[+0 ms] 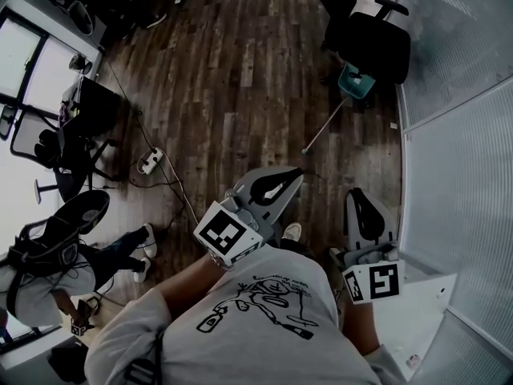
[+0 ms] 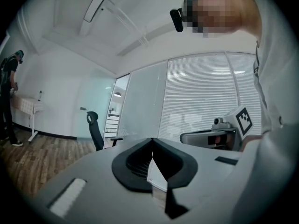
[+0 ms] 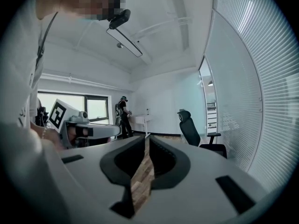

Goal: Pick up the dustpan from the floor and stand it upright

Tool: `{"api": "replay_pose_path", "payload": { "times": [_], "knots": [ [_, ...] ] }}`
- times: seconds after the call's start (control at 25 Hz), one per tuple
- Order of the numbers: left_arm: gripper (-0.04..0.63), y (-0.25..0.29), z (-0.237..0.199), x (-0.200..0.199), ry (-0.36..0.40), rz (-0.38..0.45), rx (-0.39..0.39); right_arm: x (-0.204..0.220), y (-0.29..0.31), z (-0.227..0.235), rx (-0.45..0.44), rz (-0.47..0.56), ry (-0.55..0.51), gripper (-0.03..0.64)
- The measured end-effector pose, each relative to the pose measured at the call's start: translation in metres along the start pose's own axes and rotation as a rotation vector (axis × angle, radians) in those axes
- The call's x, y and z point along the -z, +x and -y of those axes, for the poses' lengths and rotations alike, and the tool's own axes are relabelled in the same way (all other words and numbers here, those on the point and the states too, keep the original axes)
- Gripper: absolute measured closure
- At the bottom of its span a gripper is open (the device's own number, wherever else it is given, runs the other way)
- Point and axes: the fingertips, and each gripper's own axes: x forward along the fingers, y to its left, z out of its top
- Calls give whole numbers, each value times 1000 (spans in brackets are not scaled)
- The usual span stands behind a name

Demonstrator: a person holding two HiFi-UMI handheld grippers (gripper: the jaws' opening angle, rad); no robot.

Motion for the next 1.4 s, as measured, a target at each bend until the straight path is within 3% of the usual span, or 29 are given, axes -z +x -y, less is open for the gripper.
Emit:
{"api": "replay_pose_path", "payload": {
  "times": [0.64,1.16,1.4],
  "knots": [
    [593,27,-171,-52,1,26,47,-57,179,-4,26,15,-35,591],
    [594,50,-184,-41,-21,14,39,-45,193,14,8,-18,-50,591],
    [594,73,-191,-3,-45,-30,46,-1,198,37,6,-89,-52,591]
  ]
}}
